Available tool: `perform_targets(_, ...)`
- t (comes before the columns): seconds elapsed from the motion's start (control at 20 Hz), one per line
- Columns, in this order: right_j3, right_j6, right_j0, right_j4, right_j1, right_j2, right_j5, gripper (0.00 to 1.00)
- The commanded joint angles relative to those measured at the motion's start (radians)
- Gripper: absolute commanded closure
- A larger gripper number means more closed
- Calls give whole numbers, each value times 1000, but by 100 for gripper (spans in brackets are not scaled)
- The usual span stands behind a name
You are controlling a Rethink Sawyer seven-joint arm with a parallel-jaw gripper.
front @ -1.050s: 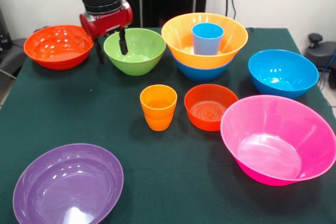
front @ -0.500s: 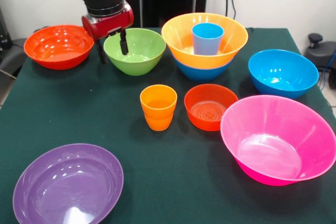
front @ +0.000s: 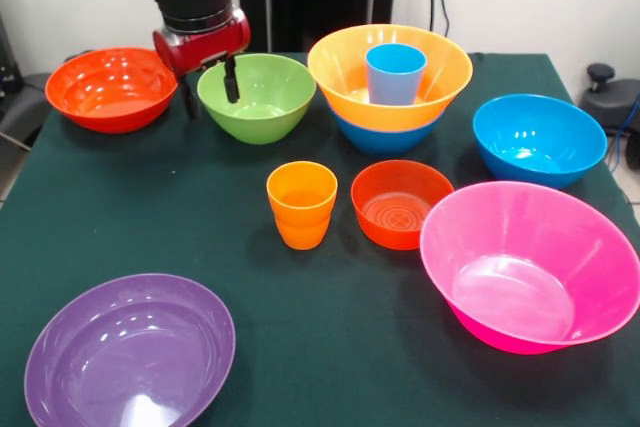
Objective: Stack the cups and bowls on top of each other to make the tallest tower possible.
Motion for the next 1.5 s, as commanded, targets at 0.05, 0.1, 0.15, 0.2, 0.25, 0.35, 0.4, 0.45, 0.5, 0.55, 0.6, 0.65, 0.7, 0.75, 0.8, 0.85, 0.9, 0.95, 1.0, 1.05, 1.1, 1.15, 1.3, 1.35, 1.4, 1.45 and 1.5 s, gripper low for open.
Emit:
perform_targets(0.05, 23, -11, 67, -92, 80, -90, -78, 0)
perform_targets(0.1, 18, -6, 70, -98, 88, -96, -87, 0)
perform_targets(0.15, 15, -6, 71, -100, 95, -100, -91, 0)
perform_targets(0.2, 13, -5, 73, -101, 101, -104, -95, 0)
perform_targets(0.25, 7, -9, 72, -94, 106, -105, -95, 0)
perform_targets(0.35, 4, -13, 77, -90, 114, -111, -100, 0)
perform_targets(0.4, 2, -11, 81, -91, 118, -115, -106, 0)
perform_targets(0.45, 1, -9, 85, -92, 122, -119, -112, 0)
perform_targets(0.5, -1, -7, 89, -93, 125, -123, -118, 0)
perform_targets(0.55, 1, -7, 91, -92, 123, -125, -122, 0)
perform_targets(0.6, -1, -7, 94, -94, 127, -129, -129, 0)
perform_targets(0.65, -1, -7, 96, -94, 128, -133, -133, 0)
perform_targets(0.7, -2, -8, 97, -94, 130, -137, -138, 0)
perform_targets(0.75, -5, -13, 96, -88, 129, -137, -137, 0)
perform_targets(0.8, -7, -17, 97, -86, 129, -138, -138, 0)
perform_targets(0.85, -9, -21, 97, -84, 129, -138, -139, 0)
perform_targets(0.9, -10, -27, 97, -86, 129, -140, -141, 0)
perform_targets(0.95, -11, -35, 93, -85, 128, -140, -140, 0)
perform_targets(1.0, -11, -42, 90, -84, 128, -141, -139, 0)
perform_targets(1.05, -11, -47, 87, -82, 127, -141, -138, 0)
perform_targets(1.1, -11, -46, 88, -81, 125, -142, -138, 0)
perform_targets(1.15, -11, -45, 89, -83, 127, -144, -140, 0)
perform_targets(1.3, -17, -45, 92, -94, 138, -152, -149, 0)
perform_targets(1.35, -22, -46, 91, -100, 147, -154, -160, 0)
perform_targets(1.4, -28, -47, 90, -105, 156, -155, -170, 0)
perform_targets(1.45, -35, -52, 86, -111, 169, -155, -183, 0)
perform_targets(1.5, -44, -51, 85, -115, 182, -158, -194, 0)
